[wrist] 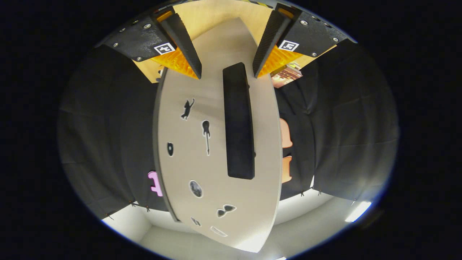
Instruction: Open the shoe cabinet door, grab the shoes and put them into the shoe cabinet, then close the shoe cabinet door.
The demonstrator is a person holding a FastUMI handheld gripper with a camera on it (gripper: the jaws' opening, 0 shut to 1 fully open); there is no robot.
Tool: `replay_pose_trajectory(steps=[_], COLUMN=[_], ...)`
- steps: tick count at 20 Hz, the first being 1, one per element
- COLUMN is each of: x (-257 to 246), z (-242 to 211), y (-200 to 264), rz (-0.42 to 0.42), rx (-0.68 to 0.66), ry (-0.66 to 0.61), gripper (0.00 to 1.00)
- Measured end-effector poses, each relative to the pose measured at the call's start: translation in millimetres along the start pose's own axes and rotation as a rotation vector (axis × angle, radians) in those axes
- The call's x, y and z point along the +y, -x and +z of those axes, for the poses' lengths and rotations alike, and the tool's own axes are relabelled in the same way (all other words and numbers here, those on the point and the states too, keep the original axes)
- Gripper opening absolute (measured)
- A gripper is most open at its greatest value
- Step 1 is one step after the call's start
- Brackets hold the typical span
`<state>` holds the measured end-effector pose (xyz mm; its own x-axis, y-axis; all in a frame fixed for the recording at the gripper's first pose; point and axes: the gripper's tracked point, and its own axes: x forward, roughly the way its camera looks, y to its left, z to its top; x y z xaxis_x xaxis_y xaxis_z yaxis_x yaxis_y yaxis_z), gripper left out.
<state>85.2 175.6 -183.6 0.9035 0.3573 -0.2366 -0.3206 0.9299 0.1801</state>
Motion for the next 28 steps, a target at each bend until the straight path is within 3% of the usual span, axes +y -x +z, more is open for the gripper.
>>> replay_pose_trajectory(steps=[5,8,16,20,28], x=[6.1,-13.5,-82.3,-100.4,-115.9], z=[-1.4,10.8,116.7,160.5,184.9], y=[-10.4,0.6,67.0,98.5,141.4], rz=[-0.026,-0.087,-0.287,-0.343,-0.432], rx=[0.030,0.011,-0.128,-0.181,-0.218], ry=[0.038,0.030,0.107,0.085,0.047], gripper=[0.90,0.91,0.93,0.93,0.93])
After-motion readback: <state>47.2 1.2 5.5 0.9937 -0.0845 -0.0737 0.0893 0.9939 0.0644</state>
